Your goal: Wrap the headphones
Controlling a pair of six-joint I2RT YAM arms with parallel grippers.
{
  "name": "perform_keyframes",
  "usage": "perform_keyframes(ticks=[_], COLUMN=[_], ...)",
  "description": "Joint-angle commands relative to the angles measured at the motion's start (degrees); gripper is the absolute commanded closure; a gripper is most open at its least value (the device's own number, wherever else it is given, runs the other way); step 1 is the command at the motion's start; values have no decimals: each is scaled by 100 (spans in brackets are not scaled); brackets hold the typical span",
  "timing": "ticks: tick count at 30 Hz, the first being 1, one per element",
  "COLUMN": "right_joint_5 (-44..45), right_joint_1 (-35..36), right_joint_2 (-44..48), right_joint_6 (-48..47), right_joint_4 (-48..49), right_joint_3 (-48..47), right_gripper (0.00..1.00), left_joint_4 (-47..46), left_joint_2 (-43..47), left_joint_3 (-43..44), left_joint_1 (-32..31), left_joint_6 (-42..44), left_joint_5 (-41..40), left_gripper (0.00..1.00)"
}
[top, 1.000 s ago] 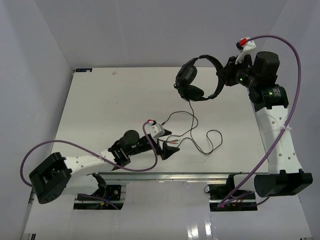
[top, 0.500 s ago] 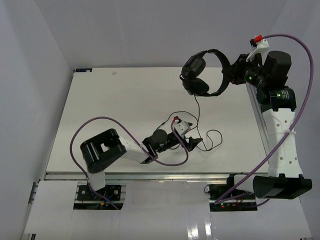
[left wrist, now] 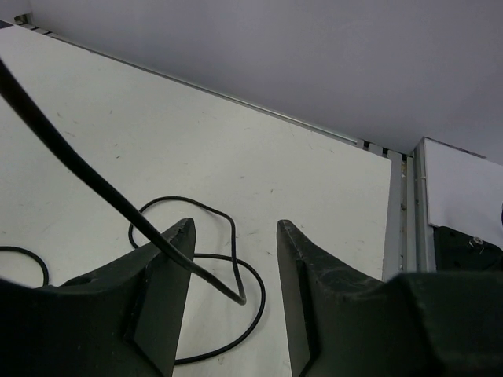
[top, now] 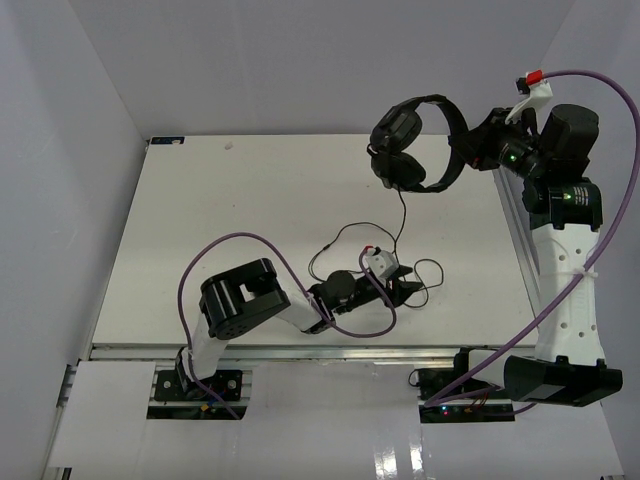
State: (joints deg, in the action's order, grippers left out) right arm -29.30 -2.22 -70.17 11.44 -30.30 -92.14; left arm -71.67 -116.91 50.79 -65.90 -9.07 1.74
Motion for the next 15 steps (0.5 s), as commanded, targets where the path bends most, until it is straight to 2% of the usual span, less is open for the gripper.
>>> perform_keyframes(ticks=[1,7,13,14,15], right_joint_5=[-330,-499,-498,-495,-485], right_joint_1=[-128,-246,-270,-270,-270], right_joint_2=[162,190,258,270,277], right_joint_6=[361,480,470,470,460], right_joint_4=[336,385,382,385,385], right_joint_3=[-131,-82,-86,-65,-35], right_gripper=[92,92,92,92,92], left_joint_4=[-533,-606,-504,-492,-492], left_joint_2=[69,-47,-14,22,73], left_joint_3=[-193,-91,-51,-81,-140], left_joint_1=[-28,-28,-28,-28,-28], left_joint_6=[-366,-516,-567,-564,-545], left_joint_5=[-316,-345,-204,-195,-154], left_gripper=[44,53,95,100,100])
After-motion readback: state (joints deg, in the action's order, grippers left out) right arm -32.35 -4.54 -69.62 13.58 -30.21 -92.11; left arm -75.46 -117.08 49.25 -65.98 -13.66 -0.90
